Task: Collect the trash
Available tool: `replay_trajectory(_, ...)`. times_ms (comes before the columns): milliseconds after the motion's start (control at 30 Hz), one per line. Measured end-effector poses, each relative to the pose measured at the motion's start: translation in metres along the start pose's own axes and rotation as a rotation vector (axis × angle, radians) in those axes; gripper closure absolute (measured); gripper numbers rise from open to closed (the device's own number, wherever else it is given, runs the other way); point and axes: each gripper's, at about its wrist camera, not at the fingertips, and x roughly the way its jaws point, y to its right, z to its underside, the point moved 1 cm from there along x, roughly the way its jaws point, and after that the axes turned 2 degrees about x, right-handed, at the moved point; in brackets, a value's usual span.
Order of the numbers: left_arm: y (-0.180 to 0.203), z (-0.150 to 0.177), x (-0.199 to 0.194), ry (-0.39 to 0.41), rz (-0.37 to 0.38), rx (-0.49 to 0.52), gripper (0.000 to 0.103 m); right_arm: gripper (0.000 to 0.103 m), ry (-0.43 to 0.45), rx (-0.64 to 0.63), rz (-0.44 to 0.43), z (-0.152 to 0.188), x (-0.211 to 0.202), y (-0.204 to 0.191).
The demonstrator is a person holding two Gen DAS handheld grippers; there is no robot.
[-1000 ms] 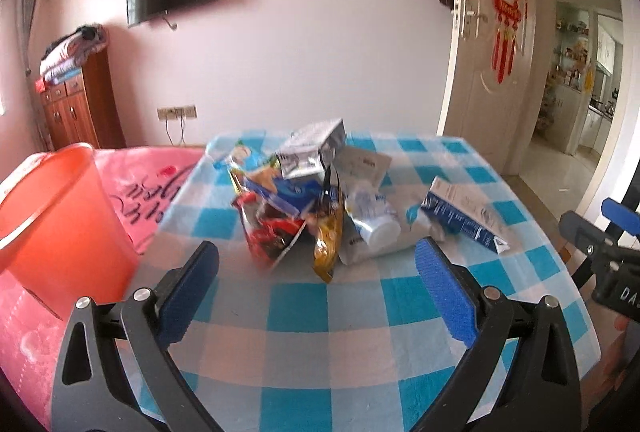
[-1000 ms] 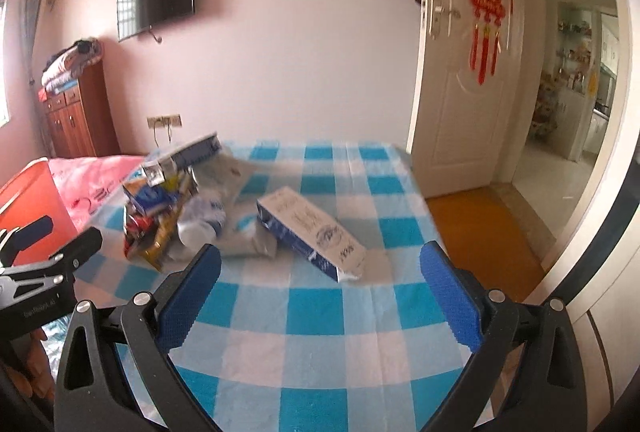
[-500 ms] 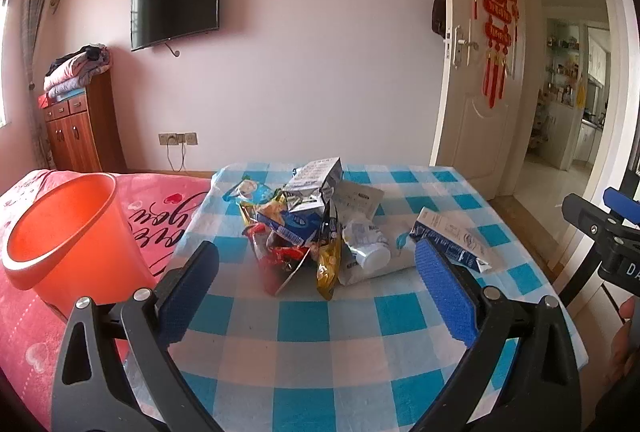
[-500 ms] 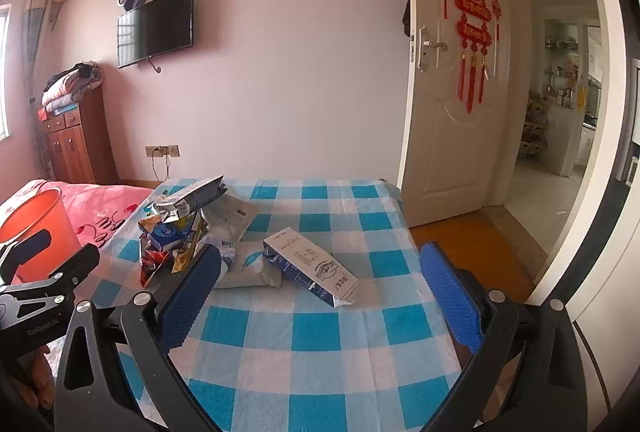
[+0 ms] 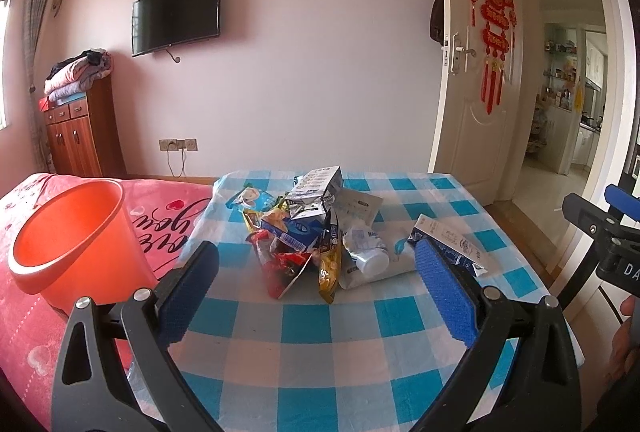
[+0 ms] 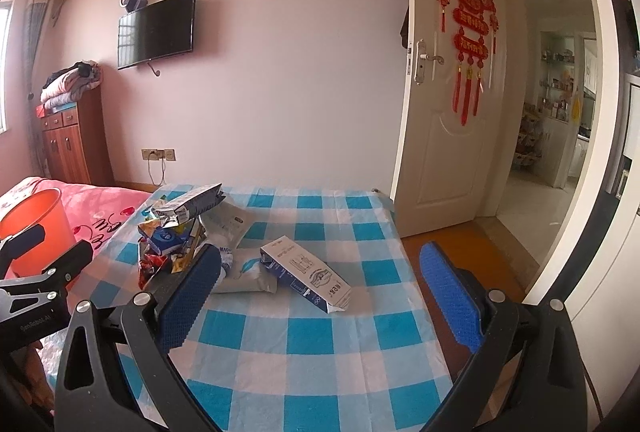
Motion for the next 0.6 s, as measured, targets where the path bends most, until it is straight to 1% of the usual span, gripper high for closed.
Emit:
replay_trajectory(400, 0.001, 0.009, 0.006, -0.019, -0.004, 0.030, 0.004, 0.004, -0.029, -0.019, -0.010, 0.010, 0.013, 0.001)
replay_trajectory(600, -0.007, 0.023, 0.019, -0.050, -0.009, 0.056, 0.004, 0.004, -0.110, -0.013, -0.091, 0.030, 0.039, 0.009)
